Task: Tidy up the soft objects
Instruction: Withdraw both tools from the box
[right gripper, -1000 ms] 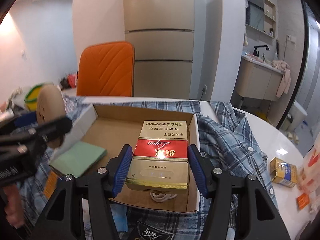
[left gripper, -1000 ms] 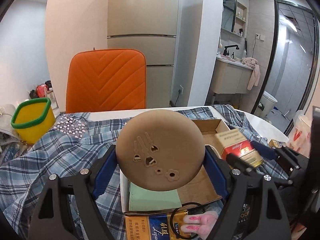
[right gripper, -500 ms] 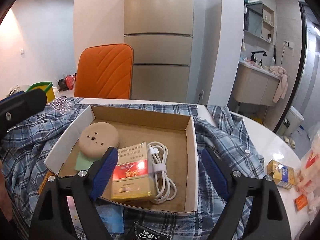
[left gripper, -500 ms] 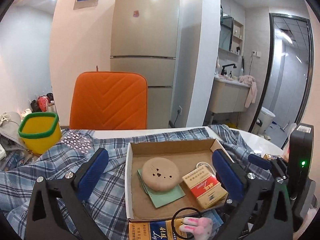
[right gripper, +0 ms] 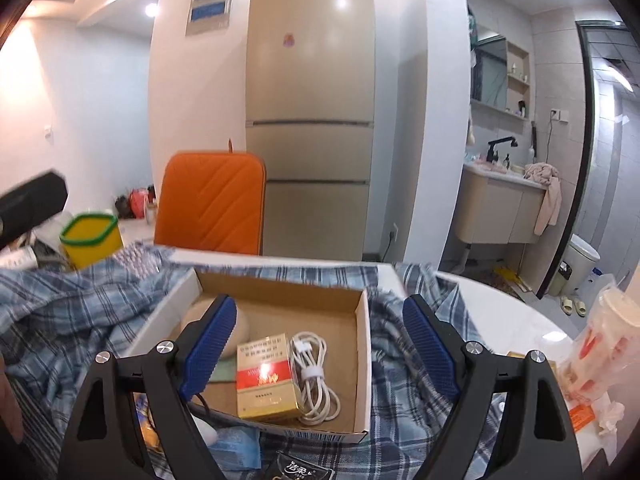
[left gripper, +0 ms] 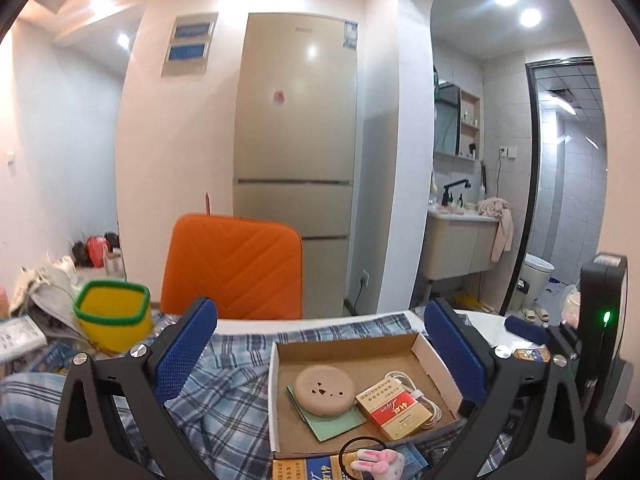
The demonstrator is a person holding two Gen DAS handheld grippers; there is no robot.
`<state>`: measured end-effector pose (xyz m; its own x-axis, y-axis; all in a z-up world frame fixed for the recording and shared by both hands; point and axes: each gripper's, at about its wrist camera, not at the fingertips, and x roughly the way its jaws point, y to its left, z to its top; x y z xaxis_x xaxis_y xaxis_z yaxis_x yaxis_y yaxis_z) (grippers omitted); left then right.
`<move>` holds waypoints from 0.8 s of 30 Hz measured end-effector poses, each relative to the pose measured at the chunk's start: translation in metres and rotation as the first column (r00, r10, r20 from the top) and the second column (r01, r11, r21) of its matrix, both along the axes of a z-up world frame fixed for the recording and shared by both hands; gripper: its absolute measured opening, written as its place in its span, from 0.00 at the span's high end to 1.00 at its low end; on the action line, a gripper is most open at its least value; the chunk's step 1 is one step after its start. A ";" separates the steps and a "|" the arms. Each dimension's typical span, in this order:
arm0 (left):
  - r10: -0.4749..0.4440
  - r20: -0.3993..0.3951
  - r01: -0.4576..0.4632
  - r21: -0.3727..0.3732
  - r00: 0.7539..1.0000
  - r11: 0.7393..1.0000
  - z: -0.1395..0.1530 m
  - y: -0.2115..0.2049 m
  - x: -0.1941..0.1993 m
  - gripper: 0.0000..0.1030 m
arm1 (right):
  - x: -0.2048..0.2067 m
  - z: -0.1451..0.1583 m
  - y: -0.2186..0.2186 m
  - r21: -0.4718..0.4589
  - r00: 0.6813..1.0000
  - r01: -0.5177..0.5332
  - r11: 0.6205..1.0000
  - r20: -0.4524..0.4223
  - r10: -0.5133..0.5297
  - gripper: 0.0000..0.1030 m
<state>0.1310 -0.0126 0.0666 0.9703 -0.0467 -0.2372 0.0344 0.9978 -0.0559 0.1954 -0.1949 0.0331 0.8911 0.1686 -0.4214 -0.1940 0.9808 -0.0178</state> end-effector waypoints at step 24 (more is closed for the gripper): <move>-0.035 0.170 0.018 0.101 0.985 0.995 -0.052 -0.012 -0.091 0.00 | -0.119 -0.001 -0.024 0.085 0.954 0.119 0.989 0.265 -0.138 0.00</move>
